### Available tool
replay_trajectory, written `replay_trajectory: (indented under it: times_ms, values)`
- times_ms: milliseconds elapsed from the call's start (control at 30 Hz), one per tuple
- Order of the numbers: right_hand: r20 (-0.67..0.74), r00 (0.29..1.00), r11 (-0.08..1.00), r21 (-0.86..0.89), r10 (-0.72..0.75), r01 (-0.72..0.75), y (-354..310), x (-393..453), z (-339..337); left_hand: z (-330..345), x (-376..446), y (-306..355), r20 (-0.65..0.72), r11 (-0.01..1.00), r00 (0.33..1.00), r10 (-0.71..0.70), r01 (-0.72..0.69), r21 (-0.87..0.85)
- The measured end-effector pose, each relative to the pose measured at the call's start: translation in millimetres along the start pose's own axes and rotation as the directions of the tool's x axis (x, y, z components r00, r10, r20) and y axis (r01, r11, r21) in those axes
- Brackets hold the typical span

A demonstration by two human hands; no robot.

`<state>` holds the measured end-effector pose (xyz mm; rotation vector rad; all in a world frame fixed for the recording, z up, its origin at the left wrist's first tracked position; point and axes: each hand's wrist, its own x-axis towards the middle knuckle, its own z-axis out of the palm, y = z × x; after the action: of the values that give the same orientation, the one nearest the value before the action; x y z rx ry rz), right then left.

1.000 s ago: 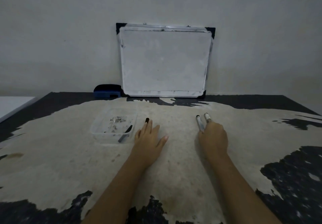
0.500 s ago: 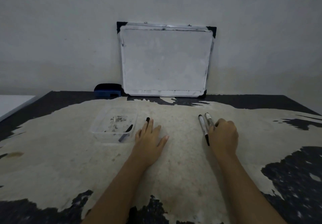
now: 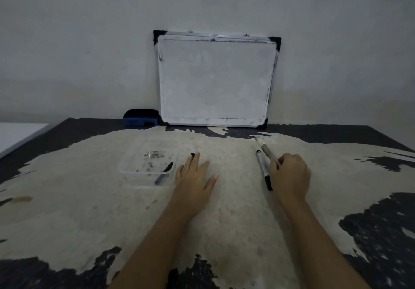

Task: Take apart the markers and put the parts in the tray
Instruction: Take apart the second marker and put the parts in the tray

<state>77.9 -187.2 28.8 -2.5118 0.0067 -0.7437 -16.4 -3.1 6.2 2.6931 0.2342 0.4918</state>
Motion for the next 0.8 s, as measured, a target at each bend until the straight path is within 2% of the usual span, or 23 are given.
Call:
replay_trajectory:
  times_ms: [67, 167, 233, 300, 333, 400, 533, 667, 733, 800]
  values:
    - [0.040, 0.999, 0.972, 0.235, -0.031, 0.020, -10, -1, -6, -2, 1, 4, -0.131, 0.992, 0.991, 0.026, -0.041, -0.116]
    - [0.284, 0.948, 0.865, 0.501, -0.144, -0.019, -23, -4, -15, -10, 1, 16, -0.263, 0.890, 0.963, -0.063, -0.065, -0.452]
    - [0.495, 0.828, 0.821, 0.566, -0.261, -0.080, -28, -7, -23, -17, 1, 23, -0.177, 0.698, 0.965, -0.191, 0.007, -0.716]
    - [0.638, 0.684, 0.765, 0.618, -0.354, -0.180, -31, -11, -28, -21, 4, 24, -0.071, 0.397, 0.972, -0.223, 0.024, -0.918]
    - [0.677, 0.629, 0.742, 0.630, -0.382, -0.227, -31, -12, -29, -21, 6, 23, -0.052, 0.282, 0.977, -0.206, 0.008, -0.959]
    - [0.730, 0.550, 0.718, 0.627, -0.406, -0.303, -33, -13, -28, -22, 7, 19, -0.071, 0.160, 0.987, -0.143, -0.048, -0.986]
    - [0.808, 0.434, 0.679, 0.579, -0.399, -0.452, -35, -14, -29, -24, 7, 21, -0.116, 0.012, 0.990, -0.084, -0.116, -0.993]
    - [0.871, 0.295, 0.642, 0.489, -0.392, -0.591, -38, -16, -30, -27, 6, 23, -0.141, -0.065, 0.984, -0.109, -0.149, -0.987]
    - [0.874, 0.288, 0.648, 0.484, -0.391, -0.588, -39, -17, -30, -27, 6, 23, -0.153, -0.050, 0.976, -0.156, -0.162, -0.985]
    - [0.861, 0.338, 0.675, 0.507, -0.380, -0.535, -40, -18, -29, -25, 6, 22, -0.150, -0.042, 0.968, -0.200, -0.162, -0.986]
